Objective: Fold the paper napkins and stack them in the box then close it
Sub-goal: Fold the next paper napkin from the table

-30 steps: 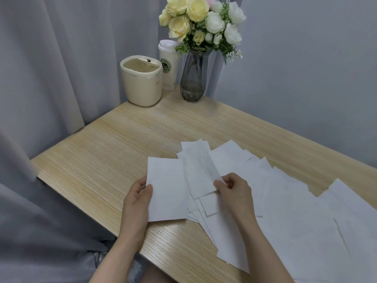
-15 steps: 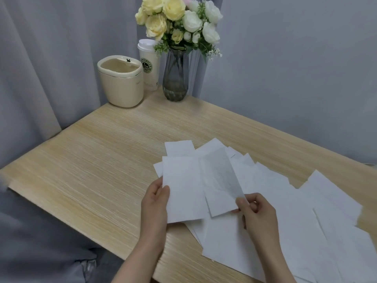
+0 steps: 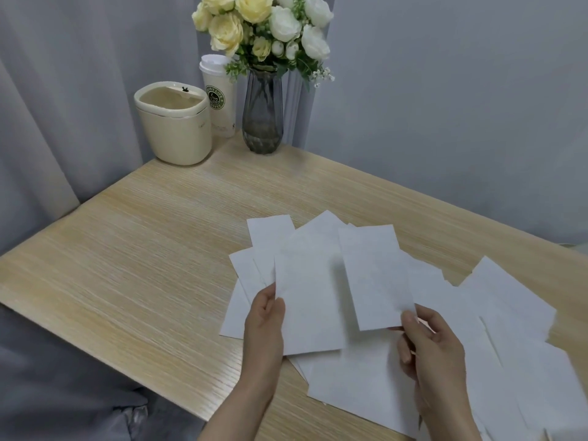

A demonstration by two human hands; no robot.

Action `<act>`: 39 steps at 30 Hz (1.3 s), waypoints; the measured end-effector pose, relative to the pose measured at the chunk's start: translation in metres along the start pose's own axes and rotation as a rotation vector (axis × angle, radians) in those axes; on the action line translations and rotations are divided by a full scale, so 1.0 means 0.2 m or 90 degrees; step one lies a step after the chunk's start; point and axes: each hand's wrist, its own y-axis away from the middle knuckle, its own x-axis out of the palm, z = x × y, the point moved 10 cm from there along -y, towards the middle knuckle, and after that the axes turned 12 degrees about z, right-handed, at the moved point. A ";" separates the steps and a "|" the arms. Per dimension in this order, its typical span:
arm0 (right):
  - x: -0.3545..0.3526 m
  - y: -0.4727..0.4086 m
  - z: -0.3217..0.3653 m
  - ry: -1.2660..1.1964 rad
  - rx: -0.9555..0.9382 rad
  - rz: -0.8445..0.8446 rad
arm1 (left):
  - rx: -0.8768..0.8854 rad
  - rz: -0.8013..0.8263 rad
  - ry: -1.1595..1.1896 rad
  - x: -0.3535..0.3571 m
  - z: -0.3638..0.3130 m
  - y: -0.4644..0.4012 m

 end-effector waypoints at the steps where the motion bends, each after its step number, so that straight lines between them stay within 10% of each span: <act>1: 0.03 0.01 -0.01 -0.007 0.003 0.013 | -0.004 0.002 -0.001 0.00 0.00 0.00; 39: 0.41 0.20 -0.17 -0.007 0.061 0.092 | 0.006 0.052 0.018 0.03 -0.01 0.01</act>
